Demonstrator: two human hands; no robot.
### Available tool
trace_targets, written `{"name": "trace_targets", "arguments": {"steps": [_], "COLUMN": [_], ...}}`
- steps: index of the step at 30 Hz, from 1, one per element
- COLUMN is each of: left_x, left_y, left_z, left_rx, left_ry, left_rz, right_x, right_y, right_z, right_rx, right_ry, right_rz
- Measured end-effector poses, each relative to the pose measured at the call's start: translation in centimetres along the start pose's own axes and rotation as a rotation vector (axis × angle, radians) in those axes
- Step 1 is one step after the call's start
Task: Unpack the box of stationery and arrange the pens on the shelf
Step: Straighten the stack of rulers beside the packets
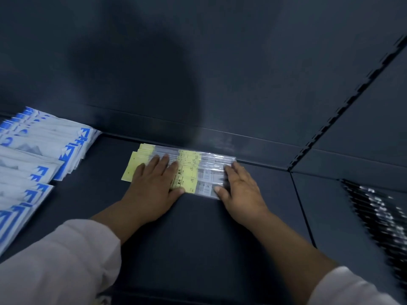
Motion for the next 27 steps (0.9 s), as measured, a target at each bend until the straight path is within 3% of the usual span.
{"name": "trace_targets", "arguments": {"steps": [9, 15, 22, 27], "left_x": [0.3, 1.0, 5.2, 10.3], "left_y": [-0.1, 1.4, 3.0, 3.7], "left_z": [-0.1, 1.6, 6.7, 11.8], "left_rx": [0.027, -0.014, -0.094, -0.116], "left_ry": [0.019, 0.084, 0.294, 0.493], "left_rz": [0.003, -0.030, -0.118, -0.076], "right_x": [0.4, -0.3, -1.3, -0.9], "right_y": [0.6, 0.1, -3.3, -6.8], "right_z": [1.6, 5.3, 11.3, 17.2], "right_rx": [0.065, 0.067, 0.092, 0.079], "right_ry": [0.008, 0.146, 0.359, 0.538], "right_rz": [-0.048, -0.010, 0.059, 0.146]}}
Point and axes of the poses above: each hand's wrist, its own x-axis away from the middle knuckle, its own y-axis out of the back of the hand, z = x × y, the point moved 3 cm from there along -x, towards the middle knuckle, and after that the axes turned 11 degrees about -x, right-handed, at the moved point
